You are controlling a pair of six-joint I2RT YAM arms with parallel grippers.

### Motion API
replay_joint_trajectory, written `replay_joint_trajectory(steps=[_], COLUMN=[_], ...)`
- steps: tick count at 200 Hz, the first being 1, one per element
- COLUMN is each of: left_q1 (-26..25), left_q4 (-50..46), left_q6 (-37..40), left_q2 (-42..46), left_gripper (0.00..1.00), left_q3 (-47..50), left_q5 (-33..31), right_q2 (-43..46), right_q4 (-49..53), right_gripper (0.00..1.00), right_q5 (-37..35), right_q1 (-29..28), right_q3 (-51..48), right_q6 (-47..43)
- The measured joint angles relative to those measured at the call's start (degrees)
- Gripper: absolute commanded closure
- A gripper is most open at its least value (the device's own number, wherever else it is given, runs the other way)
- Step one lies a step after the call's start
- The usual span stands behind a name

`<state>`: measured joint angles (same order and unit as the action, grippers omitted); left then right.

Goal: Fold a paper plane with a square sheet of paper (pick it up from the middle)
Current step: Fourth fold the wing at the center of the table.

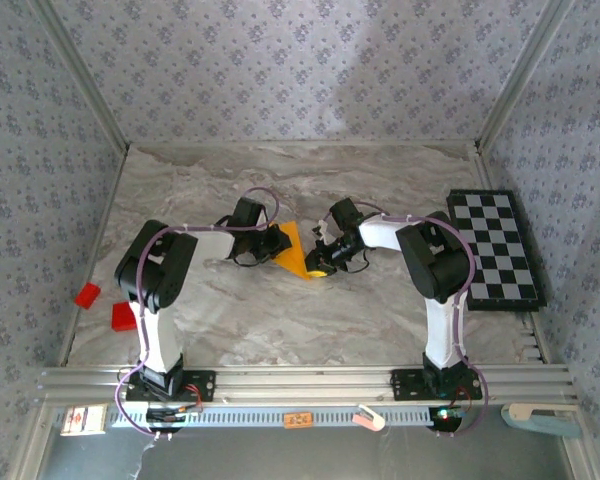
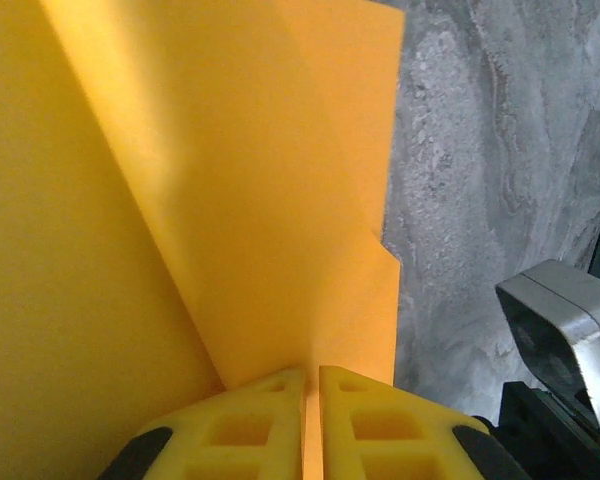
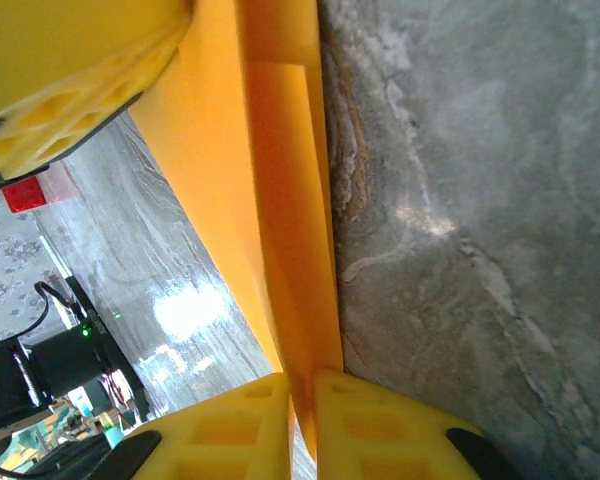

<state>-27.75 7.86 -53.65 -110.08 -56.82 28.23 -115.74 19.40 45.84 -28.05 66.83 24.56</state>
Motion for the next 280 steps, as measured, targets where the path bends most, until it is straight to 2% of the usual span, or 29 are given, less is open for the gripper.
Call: replay_joint_trajectory(steps=[123,178,231,255,280], left_q1=[0.0,0.0,0.0,0.0,0.0], left_q4=[-0.24,-1.4,-2.27,-2.51,-2.75], left_q6=[0.04,0.11,0.26,0.26,0.28], left_q2=[-0.48,-1.51,-1.68,-1.7,-1.73], left_gripper=[0.86,0.87,0.87,0.87,0.87], left_q3=[-0.35,-1.95,-2.4,-2.56,-2.67], left_q5=[0.11,0.7,0.7,0.7,0.7], right_q2=[-0.04,0.35,3.89,6.97,10.01], right_q4=[0.2,0.11,0.15,0.57,1.36], right_gripper=[0.86,0.79,0.65,0.64,0.7], right_q5=[-0.15,-0.07,-2.54,-4.11,-6.34], right_q1=[0.0,-0.04,0.35,1.16,1.27], right_q3=[0.09,0.09,-1.79,-2.34,-1.81], right_q6=[0.02,0.04,1.84,2.51,2.54])
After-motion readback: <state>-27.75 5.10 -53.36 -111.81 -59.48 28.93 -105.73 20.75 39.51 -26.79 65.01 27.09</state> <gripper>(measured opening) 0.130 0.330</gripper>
